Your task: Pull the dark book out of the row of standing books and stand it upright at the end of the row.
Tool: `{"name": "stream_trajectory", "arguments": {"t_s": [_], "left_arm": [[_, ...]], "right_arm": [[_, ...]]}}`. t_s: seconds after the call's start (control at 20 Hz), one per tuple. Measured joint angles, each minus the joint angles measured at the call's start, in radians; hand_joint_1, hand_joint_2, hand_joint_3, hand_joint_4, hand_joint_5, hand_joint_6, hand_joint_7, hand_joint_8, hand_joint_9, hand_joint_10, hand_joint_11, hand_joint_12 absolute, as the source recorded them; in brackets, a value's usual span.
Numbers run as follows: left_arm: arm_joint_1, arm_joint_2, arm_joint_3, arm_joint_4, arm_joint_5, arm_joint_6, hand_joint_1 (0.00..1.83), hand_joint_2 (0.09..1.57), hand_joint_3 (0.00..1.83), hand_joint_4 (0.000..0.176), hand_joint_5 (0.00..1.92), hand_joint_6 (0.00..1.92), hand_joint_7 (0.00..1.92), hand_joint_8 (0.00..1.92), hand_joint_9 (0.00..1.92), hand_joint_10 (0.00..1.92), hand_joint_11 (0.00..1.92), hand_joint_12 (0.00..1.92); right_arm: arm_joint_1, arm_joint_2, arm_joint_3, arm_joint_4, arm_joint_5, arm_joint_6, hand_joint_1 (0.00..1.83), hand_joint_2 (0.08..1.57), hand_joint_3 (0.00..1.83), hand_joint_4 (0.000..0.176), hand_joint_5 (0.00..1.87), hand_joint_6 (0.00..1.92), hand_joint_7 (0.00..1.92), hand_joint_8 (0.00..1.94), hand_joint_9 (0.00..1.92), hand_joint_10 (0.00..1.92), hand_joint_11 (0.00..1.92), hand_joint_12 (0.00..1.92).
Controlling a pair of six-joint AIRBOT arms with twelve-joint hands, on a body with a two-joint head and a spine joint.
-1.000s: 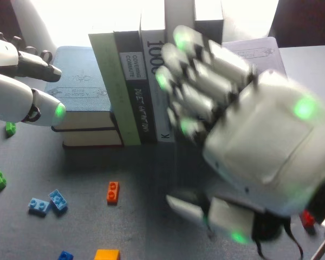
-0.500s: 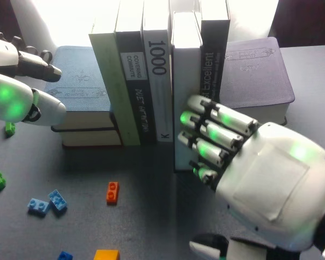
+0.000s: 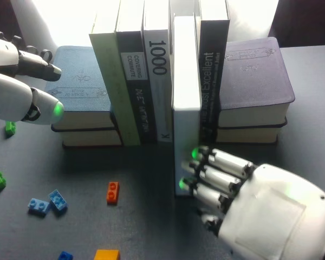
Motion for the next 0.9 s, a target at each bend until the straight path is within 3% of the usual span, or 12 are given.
{"name": "stream_trajectory", "arguments": {"t_s": [0.15, 0.25, 0.55, 0.65, 0.7, 0.8, 0.85, 0.9], "left_arm": [[0.000, 0.000, 0.000, 0.000, 0.000, 0.000, 0.04, 1.34, 0.00, 0.010, 0.13, 0.01, 0.17, 0.00, 0.18, 0.01, 0.00, 0.79], [0.000, 0.000, 0.000, 0.000, -0.001, 0.000, 0.00, 1.35, 0.00, 0.006, 0.09, 0.00, 0.12, 0.00, 0.13, 0.00, 0.00, 0.64], [0.000, 0.000, 0.000, 0.000, 0.001, 0.000, 0.00, 1.35, 0.00, 0.005, 0.11, 0.00, 0.14, 0.00, 0.15, 0.01, 0.00, 0.71], [0.000, 0.000, 0.000, 0.000, 0.000, 0.000, 0.00, 1.35, 0.00, 0.001, 0.12, 0.01, 0.16, 0.01, 0.16, 0.01, 0.00, 0.72], [0.000, 0.000, 0.000, 0.000, 0.001, 0.000, 0.04, 1.34, 0.00, 0.002, 0.17, 0.02, 0.21, 0.01, 0.22, 0.02, 0.00, 0.89], [0.000, 0.000, 0.000, 0.000, 0.000, 0.000, 0.04, 1.34, 0.00, 0.007, 0.18, 0.01, 0.25, 0.02, 0.25, 0.03, 0.00, 0.99], [0.000, 0.000, 0.000, 0.000, 0.000, 0.000, 0.03, 1.34, 0.00, 0.016, 0.23, 0.03, 0.34, 0.03, 0.38, 0.07, 0.00, 1.29], [0.000, 0.000, 0.000, 0.000, 0.000, 0.000, 0.03, 1.34, 0.00, 0.016, 0.23, 0.03, 0.34, 0.03, 0.38, 0.07, 0.00, 1.29]], "right_arm": [[-0.019, 0.018, -0.021, 0.026, 0.008, 0.000, 0.00, 1.16, 0.00, 0.000, 0.74, 0.00, 0.24, 0.00, 0.08, 0.00, 0.00, 0.27], [-0.022, 0.027, -0.042, 0.020, 0.016, -0.001, 0.00, 1.16, 0.00, 0.000, 0.74, 0.00, 0.24, 0.00, 0.08, 0.00, 0.00, 0.28], [-0.005, 0.096, -0.126, 0.025, 0.056, -0.027, 0.00, 1.16, 0.00, 0.000, 0.72, 0.00, 0.22, 0.00, 0.08, 0.01, 0.00, 0.24], [0.010, 0.118, -0.142, 0.023, 0.099, -0.026, 0.00, 1.16, 0.00, 0.000, 0.73, 0.00, 0.25, 0.00, 0.09, 0.01, 0.00, 0.33], [0.020, 0.138, -0.153, 0.021, 0.127, -0.022, 0.00, 1.15, 0.00, 0.000, 0.65, 0.00, 0.25, 0.00, 0.11, 0.01, 0.00, 0.41], [0.042, 0.172, -0.167, 0.030, 0.153, -0.001, 0.00, 1.15, 0.00, 0.000, 0.60, 0.00, 0.25, 0.00, 0.13, 0.01, 0.00, 0.46], [0.060, 0.200, -0.175, 0.030, 0.157, 0.024, 0.00, 1.15, 0.00, 0.000, 0.57, 0.00, 0.34, 0.02, 0.21, 0.03, 0.00, 0.66], [0.072, 0.214, -0.176, 0.029, 0.156, 0.037, 0.00, 1.15, 0.00, 0.000, 0.57, 0.00, 0.34, 0.02, 0.21, 0.03, 0.00, 0.66]]}}
